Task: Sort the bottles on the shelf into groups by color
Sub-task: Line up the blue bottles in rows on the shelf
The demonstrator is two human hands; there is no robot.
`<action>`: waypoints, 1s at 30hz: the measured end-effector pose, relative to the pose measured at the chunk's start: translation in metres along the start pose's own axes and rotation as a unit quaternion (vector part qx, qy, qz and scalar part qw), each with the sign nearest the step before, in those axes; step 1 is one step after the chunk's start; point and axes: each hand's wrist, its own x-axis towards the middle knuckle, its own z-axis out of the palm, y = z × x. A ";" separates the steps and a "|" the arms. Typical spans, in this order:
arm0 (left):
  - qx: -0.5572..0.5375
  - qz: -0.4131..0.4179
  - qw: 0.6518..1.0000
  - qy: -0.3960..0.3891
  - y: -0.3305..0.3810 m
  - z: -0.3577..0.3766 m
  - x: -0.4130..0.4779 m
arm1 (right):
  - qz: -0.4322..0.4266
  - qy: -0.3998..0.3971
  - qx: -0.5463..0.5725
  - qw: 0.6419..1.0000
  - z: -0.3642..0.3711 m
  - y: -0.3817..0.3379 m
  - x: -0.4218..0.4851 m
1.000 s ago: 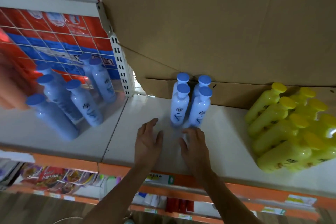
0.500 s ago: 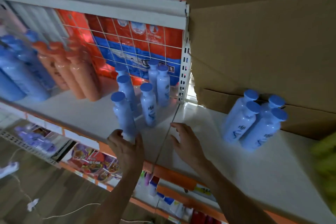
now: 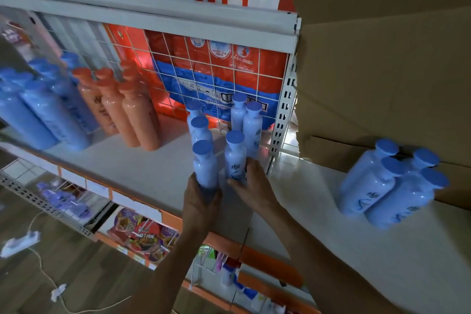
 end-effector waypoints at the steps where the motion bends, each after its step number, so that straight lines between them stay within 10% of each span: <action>1: 0.005 0.007 1.000 -0.019 -0.001 0.002 -0.001 | 0.005 -0.001 -0.006 1.000 -0.001 0.002 -0.001; 30: -0.008 0.154 0.937 -0.312 0.095 0.182 -0.097 | 0.206 0.196 0.006 0.959 -0.190 0.103 -0.197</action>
